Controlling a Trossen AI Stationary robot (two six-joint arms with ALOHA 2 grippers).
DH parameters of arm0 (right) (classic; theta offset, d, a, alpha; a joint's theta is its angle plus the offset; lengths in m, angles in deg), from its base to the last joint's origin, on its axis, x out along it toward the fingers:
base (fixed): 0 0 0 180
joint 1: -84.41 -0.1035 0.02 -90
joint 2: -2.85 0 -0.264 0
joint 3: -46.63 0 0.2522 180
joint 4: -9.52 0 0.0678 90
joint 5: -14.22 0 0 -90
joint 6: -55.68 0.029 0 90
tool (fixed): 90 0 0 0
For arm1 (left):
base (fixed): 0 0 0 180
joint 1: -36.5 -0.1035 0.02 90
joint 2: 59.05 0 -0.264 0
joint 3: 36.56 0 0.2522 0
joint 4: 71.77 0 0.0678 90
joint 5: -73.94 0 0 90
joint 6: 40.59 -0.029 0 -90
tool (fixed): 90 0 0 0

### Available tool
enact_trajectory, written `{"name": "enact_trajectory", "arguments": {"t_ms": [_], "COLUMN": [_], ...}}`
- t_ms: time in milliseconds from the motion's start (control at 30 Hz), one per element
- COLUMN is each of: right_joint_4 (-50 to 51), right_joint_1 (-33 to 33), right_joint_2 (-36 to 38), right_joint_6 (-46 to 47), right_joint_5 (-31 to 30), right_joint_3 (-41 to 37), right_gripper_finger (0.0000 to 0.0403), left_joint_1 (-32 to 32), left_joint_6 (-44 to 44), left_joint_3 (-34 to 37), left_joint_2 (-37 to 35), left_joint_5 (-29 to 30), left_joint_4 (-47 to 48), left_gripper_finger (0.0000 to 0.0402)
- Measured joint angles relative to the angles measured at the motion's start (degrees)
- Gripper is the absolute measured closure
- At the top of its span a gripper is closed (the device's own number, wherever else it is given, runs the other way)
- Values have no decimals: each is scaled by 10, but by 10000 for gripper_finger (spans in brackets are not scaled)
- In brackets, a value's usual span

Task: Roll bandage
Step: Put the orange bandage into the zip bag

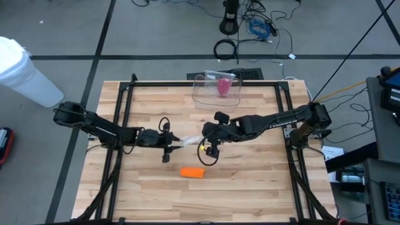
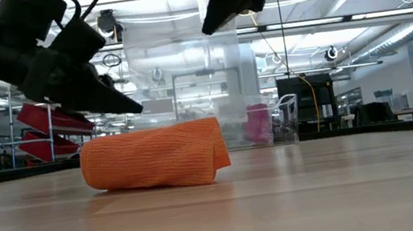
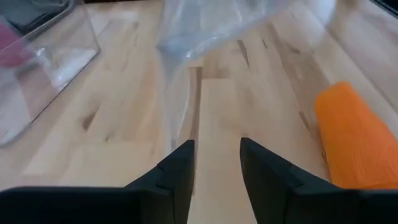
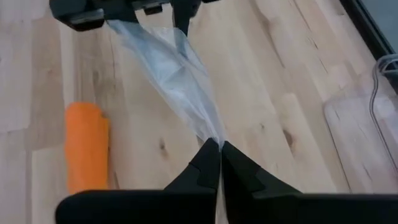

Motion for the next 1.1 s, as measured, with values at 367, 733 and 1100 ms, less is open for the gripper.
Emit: {"name": "enact_trajectory", "arguments": {"t_ms": [367, 733, 1100], "right_joint_4": [8, -42, -45], "right_joint_1": [-19, -19, -28], "right_joint_2": [0, 0, 0], "right_joint_6": [-1, -7, -17], "right_joint_5": [0, 0, 21], "right_joint_3": [0, 0, -12], "right_gripper_finger": [403, 403, 403], "left_joint_1": [0, 0, 0], "left_joint_6": [5, -40, -40], "left_joint_3": [0, 0, 0], "left_joint_2": [0, 0, 0], "left_joint_5": [126, 37, 43], "left_joint_4": [40, -13, 3], "left_gripper_finger": [191, 182, 349]}}
